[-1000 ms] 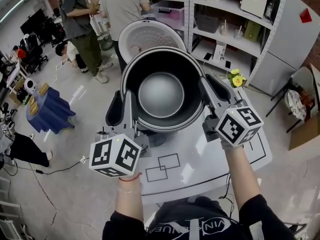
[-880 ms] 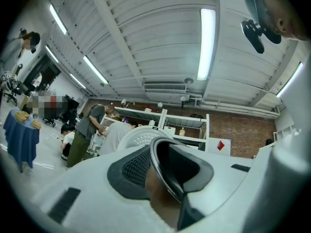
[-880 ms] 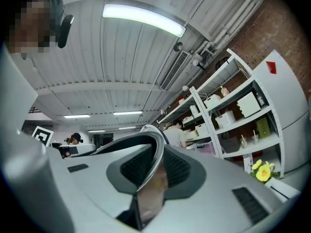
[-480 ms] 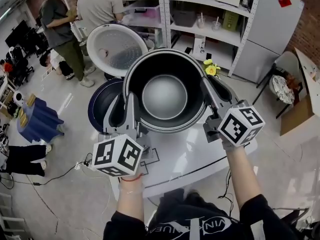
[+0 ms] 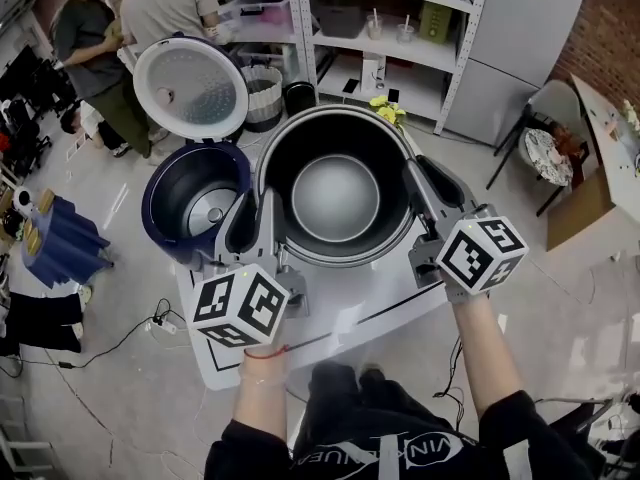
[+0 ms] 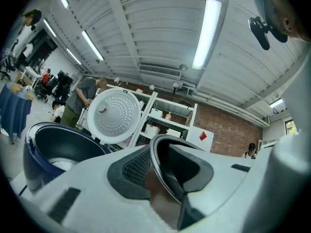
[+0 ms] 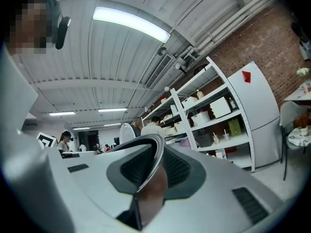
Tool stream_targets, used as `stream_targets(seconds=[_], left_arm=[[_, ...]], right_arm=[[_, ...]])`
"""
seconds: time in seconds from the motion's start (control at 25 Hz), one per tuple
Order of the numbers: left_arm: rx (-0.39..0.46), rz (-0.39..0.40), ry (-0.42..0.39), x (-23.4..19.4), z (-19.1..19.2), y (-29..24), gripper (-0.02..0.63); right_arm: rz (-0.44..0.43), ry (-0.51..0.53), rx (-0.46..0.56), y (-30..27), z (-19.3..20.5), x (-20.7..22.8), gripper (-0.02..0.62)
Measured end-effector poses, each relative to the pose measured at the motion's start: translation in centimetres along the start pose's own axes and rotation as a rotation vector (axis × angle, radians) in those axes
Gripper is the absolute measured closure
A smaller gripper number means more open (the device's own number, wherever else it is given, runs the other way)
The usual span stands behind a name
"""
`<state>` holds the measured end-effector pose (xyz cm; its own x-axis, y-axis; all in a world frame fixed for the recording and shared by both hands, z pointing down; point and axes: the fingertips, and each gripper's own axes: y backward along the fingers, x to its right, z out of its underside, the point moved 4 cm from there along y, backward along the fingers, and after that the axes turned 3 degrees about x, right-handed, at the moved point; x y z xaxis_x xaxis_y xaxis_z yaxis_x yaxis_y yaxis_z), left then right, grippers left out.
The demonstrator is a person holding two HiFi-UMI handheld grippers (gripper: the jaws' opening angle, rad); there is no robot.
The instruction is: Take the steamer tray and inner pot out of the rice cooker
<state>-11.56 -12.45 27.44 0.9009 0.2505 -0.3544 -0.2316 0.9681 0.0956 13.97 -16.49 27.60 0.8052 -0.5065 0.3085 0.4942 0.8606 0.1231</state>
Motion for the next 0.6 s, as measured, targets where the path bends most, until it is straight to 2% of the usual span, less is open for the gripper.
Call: stream_targets(seconds=[0.6], left_arm=[[-0.155,-0.062,0.097,1.9,10.7,5.6,0.501]], right_arm=[[0.062,-0.069,-0.134,8.7,8.1,3.5,0.526]])
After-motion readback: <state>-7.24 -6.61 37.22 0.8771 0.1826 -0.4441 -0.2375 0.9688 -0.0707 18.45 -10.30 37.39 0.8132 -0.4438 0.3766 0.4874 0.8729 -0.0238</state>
